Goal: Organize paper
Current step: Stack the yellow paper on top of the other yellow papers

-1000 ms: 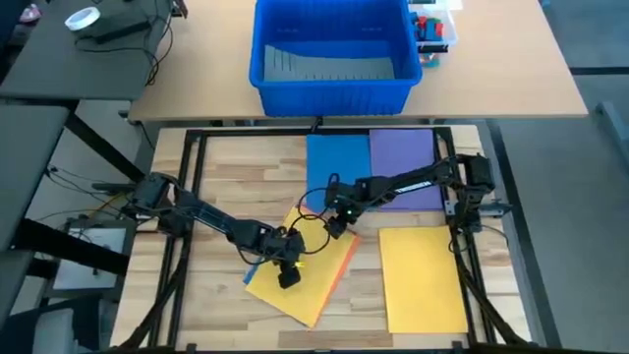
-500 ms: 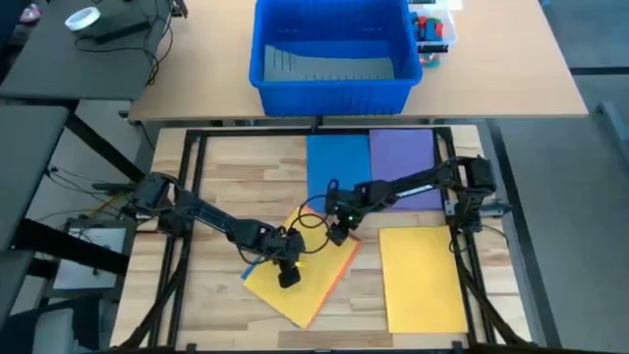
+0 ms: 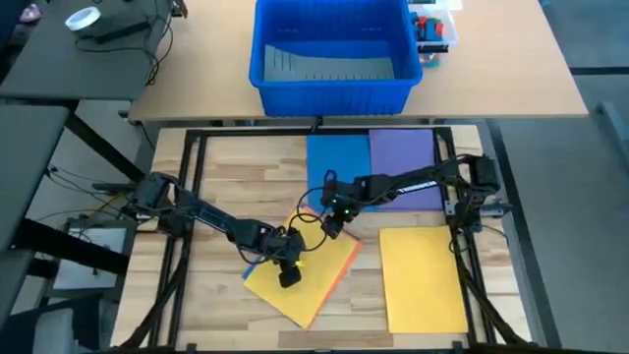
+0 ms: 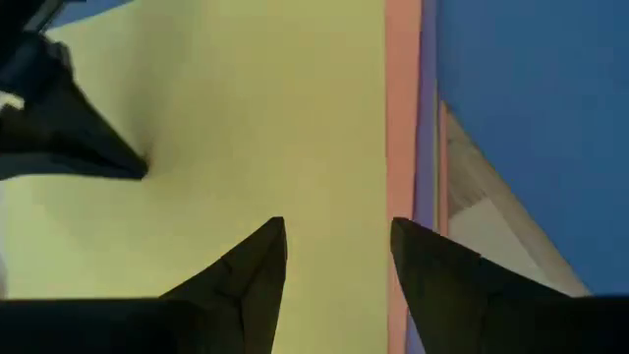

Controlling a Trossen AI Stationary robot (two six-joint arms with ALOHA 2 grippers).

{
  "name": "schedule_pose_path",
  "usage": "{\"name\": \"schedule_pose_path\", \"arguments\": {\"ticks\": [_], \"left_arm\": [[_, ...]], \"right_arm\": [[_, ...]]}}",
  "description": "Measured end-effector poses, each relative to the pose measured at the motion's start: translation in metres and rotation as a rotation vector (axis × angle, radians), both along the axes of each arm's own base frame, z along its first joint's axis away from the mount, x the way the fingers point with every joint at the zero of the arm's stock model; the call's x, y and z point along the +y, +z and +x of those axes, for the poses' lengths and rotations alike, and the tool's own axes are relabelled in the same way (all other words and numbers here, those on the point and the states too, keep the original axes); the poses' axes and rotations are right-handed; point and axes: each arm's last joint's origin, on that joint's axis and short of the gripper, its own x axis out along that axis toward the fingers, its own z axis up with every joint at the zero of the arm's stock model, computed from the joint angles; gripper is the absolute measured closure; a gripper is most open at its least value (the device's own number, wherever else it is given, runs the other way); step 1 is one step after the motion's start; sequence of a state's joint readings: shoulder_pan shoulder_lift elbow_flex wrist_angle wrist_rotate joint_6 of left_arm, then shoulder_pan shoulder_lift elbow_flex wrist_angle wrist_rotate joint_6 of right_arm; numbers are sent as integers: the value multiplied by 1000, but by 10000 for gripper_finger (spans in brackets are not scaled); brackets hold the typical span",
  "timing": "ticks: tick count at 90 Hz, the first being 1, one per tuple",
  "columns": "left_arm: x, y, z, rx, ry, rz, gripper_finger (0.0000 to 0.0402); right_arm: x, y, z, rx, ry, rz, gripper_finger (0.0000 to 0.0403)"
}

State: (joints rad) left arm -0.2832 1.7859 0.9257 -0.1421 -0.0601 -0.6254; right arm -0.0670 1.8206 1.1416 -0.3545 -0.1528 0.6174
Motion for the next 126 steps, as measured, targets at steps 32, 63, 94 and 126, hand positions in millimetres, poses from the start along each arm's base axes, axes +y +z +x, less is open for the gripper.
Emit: {"name": "schedule_pose_path", "arguments": {"ticks": [32, 63, 94, 126], "left_arm": [[0, 0, 0, -4, -1, -2, 402], [0, 0, 0, -5, 3, -4, 402], [1, 0, 1, -6, 2, 0, 402], [1, 0, 1, -9, 9, 10, 402]], "right_arm": [[7, -21, 6, 45, -13, 14, 230], [11, -32, 8, 68, 1, 22, 230], [18, -25, 16, -51, 182, 270, 230], [4, 6, 12, -160, 151, 246, 230]]}}
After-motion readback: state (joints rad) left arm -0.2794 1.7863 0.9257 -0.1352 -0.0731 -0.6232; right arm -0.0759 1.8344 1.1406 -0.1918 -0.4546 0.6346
